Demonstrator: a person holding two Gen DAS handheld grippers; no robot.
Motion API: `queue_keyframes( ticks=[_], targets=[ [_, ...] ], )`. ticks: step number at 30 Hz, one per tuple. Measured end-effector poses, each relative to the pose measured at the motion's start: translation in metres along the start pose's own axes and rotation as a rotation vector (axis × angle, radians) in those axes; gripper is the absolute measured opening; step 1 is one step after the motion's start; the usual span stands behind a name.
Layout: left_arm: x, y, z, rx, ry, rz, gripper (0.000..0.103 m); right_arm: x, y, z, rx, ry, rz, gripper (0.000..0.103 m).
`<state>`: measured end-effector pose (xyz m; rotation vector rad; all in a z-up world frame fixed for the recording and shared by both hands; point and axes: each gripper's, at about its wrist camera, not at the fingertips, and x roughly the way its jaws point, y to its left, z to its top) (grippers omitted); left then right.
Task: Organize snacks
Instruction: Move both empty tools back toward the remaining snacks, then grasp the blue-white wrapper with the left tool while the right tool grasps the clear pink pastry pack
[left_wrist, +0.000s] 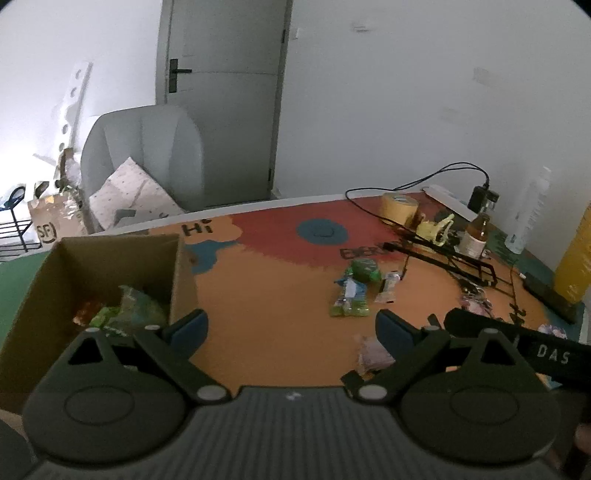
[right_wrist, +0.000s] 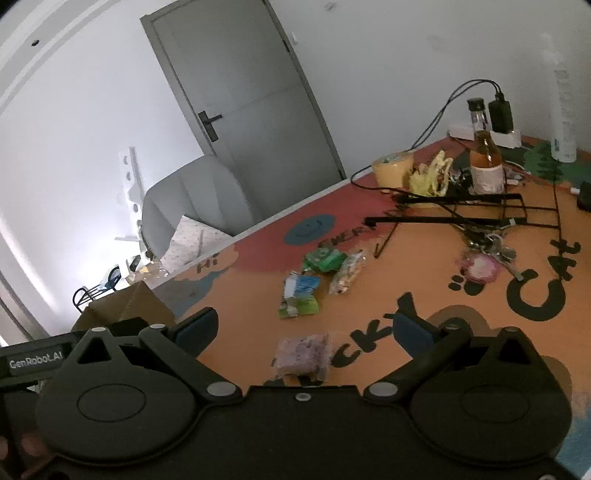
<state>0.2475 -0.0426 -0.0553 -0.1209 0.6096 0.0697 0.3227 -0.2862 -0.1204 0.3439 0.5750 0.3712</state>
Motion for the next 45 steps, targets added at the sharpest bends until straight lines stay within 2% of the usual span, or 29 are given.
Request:
queue_keyframes(
  ticks=[13, 19, 21, 25, 32, 36, 45],
  targets=[
    [0.029, -0.016, -0.005, -0.001, 0.033, -0.053, 0.096, 0.016, -0.025, -0.01, 0.021, 0.034, -0.032, 0.103],
    [0.044, -0.015, -0.005, -0.038, 0.041, -0.064, 0.094, 0.025, -0.036, -0.014, 0.027, 0.054, -0.014, 0.103],
    [0.049, -0.015, -0.005, -0.05, 0.045, -0.066, 0.091, 0.028, -0.038, -0.014, 0.029, 0.061, -0.009, 0.102],
    [0.06, -0.016, -0.005, -0.063, 0.06, -0.083, 0.084, 0.038, -0.044, -0.015, 0.049, 0.088, -0.003, 0.087],
    [0.081, -0.014, -0.008, -0.085, 0.103, -0.1, 0.064, 0.054, -0.042, -0.017, 0.038, 0.138, 0.03, 0.079],
    [0.085, -0.011, -0.009, -0.09, 0.111, -0.088, 0.059, 0.065, -0.031, -0.02, 0.012, 0.166, 0.054, 0.079],
    [0.085, 0.0, -0.01, -0.105, 0.113, -0.078, 0.059, 0.085, -0.006, -0.022, -0.056, 0.183, 0.048, 0.079]
  ],
)
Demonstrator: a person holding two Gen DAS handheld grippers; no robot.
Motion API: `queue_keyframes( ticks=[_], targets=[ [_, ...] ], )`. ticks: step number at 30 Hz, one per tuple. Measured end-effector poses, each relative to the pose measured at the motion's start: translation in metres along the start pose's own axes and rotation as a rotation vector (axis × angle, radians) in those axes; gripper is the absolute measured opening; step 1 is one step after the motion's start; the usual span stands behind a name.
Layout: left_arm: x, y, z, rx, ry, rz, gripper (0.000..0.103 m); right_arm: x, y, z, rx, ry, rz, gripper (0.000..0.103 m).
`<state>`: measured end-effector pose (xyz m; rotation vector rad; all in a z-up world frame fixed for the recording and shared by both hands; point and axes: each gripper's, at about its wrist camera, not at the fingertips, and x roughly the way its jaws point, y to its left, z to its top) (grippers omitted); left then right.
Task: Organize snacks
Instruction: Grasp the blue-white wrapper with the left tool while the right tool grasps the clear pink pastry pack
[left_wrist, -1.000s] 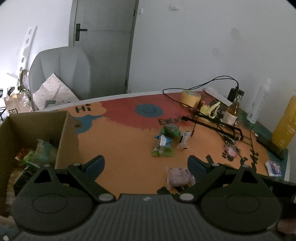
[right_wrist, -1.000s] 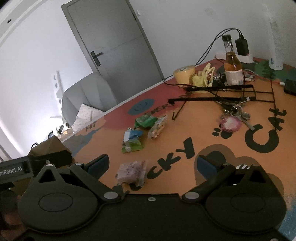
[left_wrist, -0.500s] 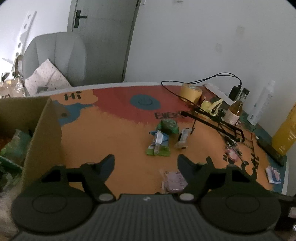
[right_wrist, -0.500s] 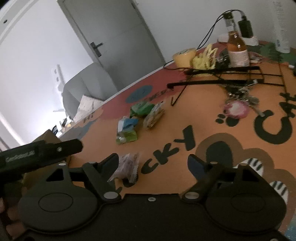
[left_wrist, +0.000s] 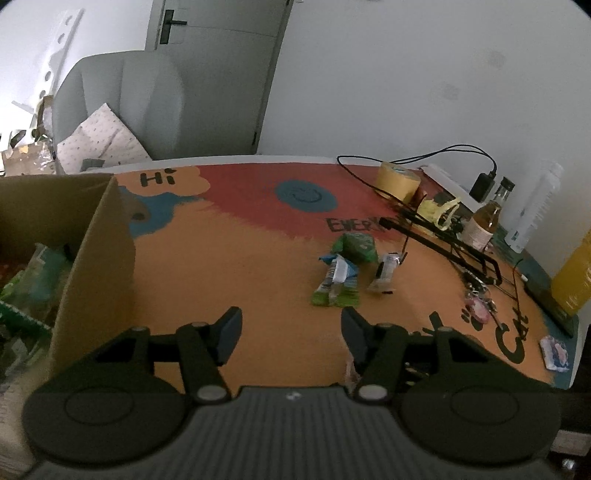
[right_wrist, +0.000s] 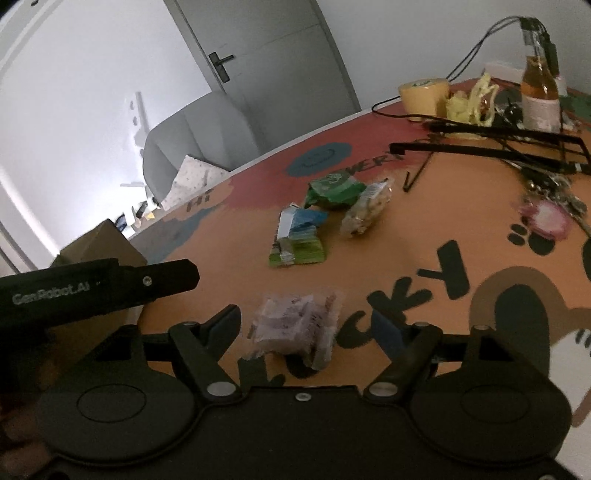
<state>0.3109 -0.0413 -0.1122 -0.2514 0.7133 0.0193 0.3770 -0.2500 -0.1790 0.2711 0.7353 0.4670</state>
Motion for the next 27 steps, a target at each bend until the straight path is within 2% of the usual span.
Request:
queue_keyframes(
  ticks=[2, 4, 5, 7, 27],
  targets=[
    [0.001, 0.001, 0.0, 0.0, 0.006, -0.003, 0.059, 0.003, 0.006, 0.0, -0.024, 0.0, -0.022, 0.074],
    [0.003, 0.002, 0.0, 0.002, 0.014, -0.003, 0.059, 0.006, 0.01, 0.0, -0.051, 0.0, -0.046, 0.049],
    [0.003, 0.002, -0.001, 0.003, 0.017, -0.004, 0.059, 0.007, 0.011, 0.0, -0.063, 0.001, -0.049, 0.042],
    [0.004, 0.001, -0.001, 0.009, 0.02, -0.005, 0.059, 0.007, 0.009, 0.001, -0.054, 0.007, -0.034, 0.034],
    [0.04, -0.039, 0.011, 0.085, 0.03, -0.001, 0.06, -0.006, -0.047, 0.015, 0.065, -0.073, -0.082, 0.031]
  ],
)
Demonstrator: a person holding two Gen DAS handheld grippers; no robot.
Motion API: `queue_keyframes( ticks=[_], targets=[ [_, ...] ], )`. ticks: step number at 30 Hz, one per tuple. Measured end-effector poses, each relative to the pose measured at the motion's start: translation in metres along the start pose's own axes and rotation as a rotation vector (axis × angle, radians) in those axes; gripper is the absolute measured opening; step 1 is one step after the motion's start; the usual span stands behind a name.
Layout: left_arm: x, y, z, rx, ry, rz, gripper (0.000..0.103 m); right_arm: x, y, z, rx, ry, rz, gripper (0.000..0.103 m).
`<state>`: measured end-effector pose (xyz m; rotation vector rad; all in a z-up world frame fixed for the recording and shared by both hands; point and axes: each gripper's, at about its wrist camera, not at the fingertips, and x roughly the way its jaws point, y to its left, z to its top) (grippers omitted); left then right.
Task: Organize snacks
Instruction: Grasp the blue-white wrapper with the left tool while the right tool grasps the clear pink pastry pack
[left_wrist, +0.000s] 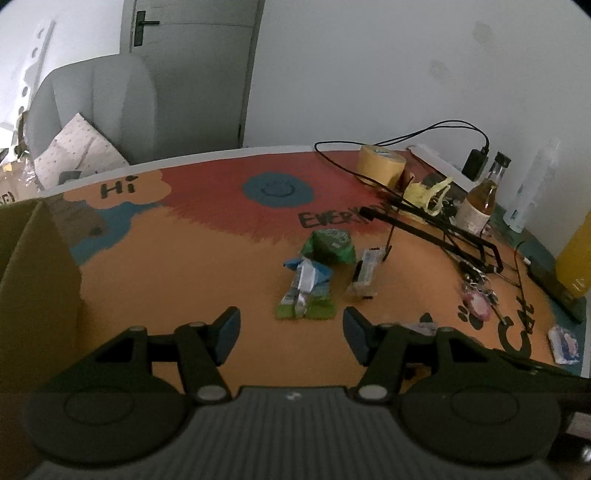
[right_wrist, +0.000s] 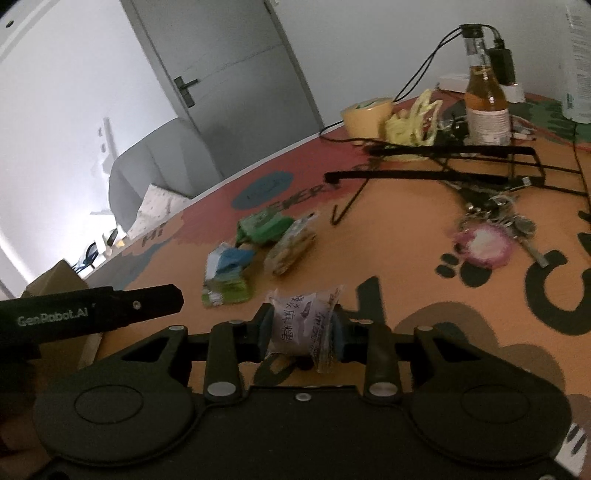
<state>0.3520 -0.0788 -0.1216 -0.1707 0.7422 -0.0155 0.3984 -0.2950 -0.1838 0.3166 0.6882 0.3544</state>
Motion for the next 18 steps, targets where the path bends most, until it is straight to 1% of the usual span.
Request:
queue_keyframes(
  ticks=[8, 14, 18],
  targets=[
    [0.028, -0.009, 0.007, 0.014, 0.004, 0.011, 0.06, 0.005, -0.016, 0.008, 0.024, -0.023, -0.027, 0.031],
    [0.051, -0.011, 0.006, 0.012, 0.01, 0.027, 0.06, 0.008, -0.017, 0.01, 0.009, -0.018, -0.024, 0.032],
    [0.063, -0.01, 0.007, 0.001, 0.017, 0.022, 0.06, 0.009, -0.018, 0.012, 0.009, -0.026, -0.028, 0.032]
  ],
)
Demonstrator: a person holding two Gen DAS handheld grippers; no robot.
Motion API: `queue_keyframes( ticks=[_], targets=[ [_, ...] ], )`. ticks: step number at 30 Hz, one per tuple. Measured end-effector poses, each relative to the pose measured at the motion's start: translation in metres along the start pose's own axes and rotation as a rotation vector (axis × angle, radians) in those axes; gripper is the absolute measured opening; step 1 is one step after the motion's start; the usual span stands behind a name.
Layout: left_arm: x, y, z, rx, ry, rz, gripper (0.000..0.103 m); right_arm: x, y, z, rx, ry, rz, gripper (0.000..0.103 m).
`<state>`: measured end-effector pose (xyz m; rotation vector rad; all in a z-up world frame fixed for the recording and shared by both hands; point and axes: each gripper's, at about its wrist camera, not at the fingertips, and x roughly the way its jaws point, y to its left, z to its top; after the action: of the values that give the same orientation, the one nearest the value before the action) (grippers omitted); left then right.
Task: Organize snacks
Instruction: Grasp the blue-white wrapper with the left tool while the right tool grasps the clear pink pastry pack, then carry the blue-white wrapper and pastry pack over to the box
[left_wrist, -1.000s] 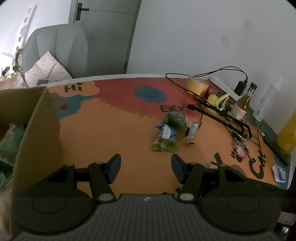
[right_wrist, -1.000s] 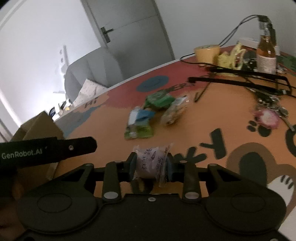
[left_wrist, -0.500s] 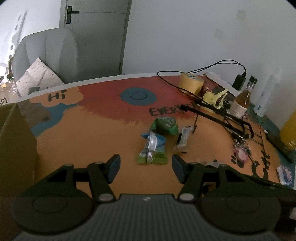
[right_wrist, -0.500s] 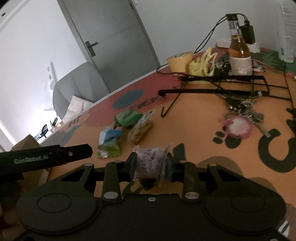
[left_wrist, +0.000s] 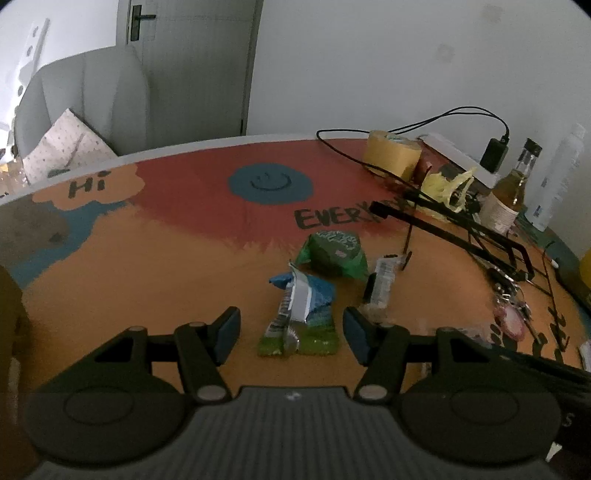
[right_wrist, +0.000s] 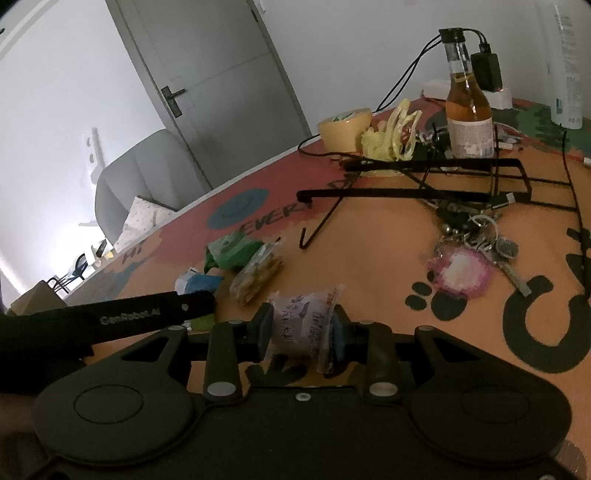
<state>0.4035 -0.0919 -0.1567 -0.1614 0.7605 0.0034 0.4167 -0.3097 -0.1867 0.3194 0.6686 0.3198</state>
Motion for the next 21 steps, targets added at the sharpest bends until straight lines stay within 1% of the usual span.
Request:
queue_keyframes(
  ticks=[2, 4, 5, 6, 7, 8, 9, 10, 11, 12, 13, 14, 15, 18, 21],
  targets=[
    [0.003, -0.001, 0.001, 0.007, -0.012, 0.005, 0.06, 0.002, 0.0, 0.0, -0.004, -0.001, -0.002, 0.032],
    [0.005, -0.001, 0.0, 0.014, -0.02, 0.005, 0.059, 0.004, 0.001, 0.0, -0.006, 0.002, 0.002, 0.038],
    [0.006, -0.002, -0.001, 0.026, -0.026, 0.009, 0.057, 0.004, 0.002, 0.0, -0.011, 0.006, 0.004, 0.039],
    [0.006, -0.003, -0.001, 0.038, -0.028, 0.017, 0.051, 0.004, 0.005, 0.0, -0.02, 0.008, 0.0, 0.042],
    [0.006, -0.003, -0.002, 0.044, -0.03, 0.026, 0.047, 0.003, 0.007, 0.0, -0.028, 0.011, -0.002, 0.047],
    [0.005, -0.002, -0.002, 0.042, -0.03, 0.032, 0.04, 0.003, 0.01, -0.002, -0.04, 0.014, 0.001, 0.051],
    [0.005, 0.0, -0.001, 0.034, -0.029, 0.029, 0.037, 0.003, 0.012, -0.002, -0.052, 0.015, 0.002, 0.055],
    [0.003, 0.004, -0.001, 0.019, -0.026, 0.019, 0.034, 0.004, 0.015, -0.004, -0.065, 0.015, -0.004, 0.055],
    [0.002, 0.005, 0.0, 0.013, -0.023, 0.014, 0.03, 0.004, 0.018, -0.005, -0.084, 0.012, -0.018, 0.055],
    [0.001, 0.007, 0.0, 0.009, -0.019, 0.009, 0.029, 0.004, 0.021, -0.006, -0.099, 0.009, -0.028, 0.055],
    [-0.002, 0.008, -0.001, 0.006, -0.017, 0.004, 0.028, 0.005, 0.024, -0.008, -0.115, 0.007, -0.044, 0.048],
    [-0.004, 0.009, -0.002, 0.007, -0.015, 0.001, 0.026, 0.004, 0.026, -0.008, -0.127, 0.004, -0.066, 0.044],
    [-0.007, 0.01, -0.004, 0.005, -0.014, -0.003, 0.026, 0.004, 0.026, -0.008, -0.126, 0.006, -0.071, 0.039],
    [-0.017, 0.014, -0.008, -0.004, -0.019, -0.012, 0.026, -0.001, 0.023, -0.006, -0.088, 0.015, -0.048, 0.037],
    [-0.03, 0.017, -0.01, -0.004, -0.031, -0.019, 0.026, -0.009, 0.027, -0.009, -0.078, 0.002, -0.027, 0.037]
  ],
)
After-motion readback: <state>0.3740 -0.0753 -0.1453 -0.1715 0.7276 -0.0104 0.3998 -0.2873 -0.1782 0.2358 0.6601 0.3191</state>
